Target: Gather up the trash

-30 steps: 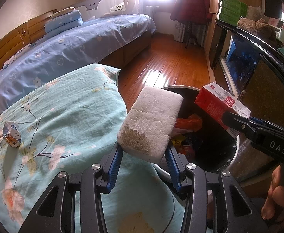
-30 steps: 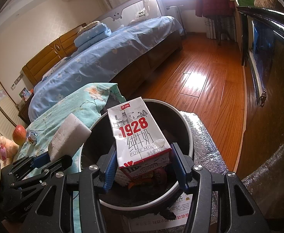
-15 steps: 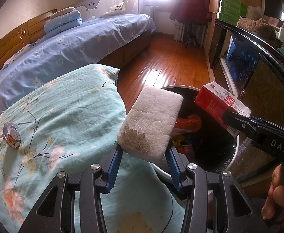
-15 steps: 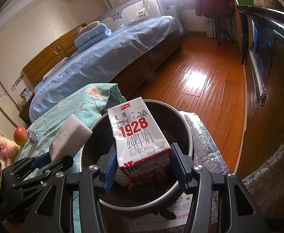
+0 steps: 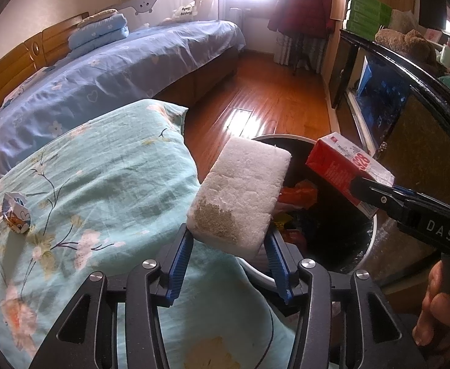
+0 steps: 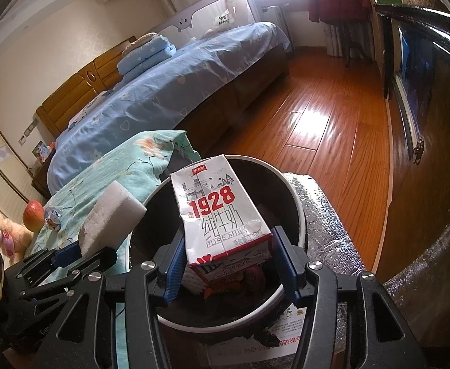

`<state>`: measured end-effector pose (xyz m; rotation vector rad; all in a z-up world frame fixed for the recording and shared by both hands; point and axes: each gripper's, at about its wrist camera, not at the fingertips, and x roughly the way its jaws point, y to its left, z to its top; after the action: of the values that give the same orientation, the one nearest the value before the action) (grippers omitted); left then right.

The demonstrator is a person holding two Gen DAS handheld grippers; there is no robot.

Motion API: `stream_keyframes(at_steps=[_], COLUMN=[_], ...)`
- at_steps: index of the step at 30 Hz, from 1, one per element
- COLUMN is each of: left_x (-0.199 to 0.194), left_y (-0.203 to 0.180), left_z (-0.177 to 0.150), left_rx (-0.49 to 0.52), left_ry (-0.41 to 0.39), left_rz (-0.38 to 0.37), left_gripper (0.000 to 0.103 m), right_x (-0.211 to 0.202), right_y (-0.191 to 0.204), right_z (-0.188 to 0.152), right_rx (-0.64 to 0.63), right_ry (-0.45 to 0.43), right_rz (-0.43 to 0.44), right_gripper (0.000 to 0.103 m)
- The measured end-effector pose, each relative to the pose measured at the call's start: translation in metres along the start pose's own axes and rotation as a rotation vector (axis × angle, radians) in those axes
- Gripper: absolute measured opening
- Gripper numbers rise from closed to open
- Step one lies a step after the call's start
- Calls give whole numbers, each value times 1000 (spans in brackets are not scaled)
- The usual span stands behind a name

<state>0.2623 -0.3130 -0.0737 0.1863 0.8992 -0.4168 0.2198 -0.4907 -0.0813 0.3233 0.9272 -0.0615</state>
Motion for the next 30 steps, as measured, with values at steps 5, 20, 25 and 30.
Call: stream_keyframes(at_steps=[5,20,25,30], left_x=[-5,-85,-117,-146], left_y=[3,44,64,77], left_z=[0,-48,-74,-103], left_rx=[-11,-149,-223,-258], left_ry=[-3,-117,-154,-193], left_rz=[-18,-34,-21,10], left_gripper=[63,73,73,73], right_x=[3,-42,-61,-75], right_y=[-2,29,49,64], right_z=[1,-13,-27,-43], right_rx=[12,17,12,7], right_ry=[5,-76,-118,-145], right_rz=[7,57,94,119], right_gripper=[55,72,82,86])
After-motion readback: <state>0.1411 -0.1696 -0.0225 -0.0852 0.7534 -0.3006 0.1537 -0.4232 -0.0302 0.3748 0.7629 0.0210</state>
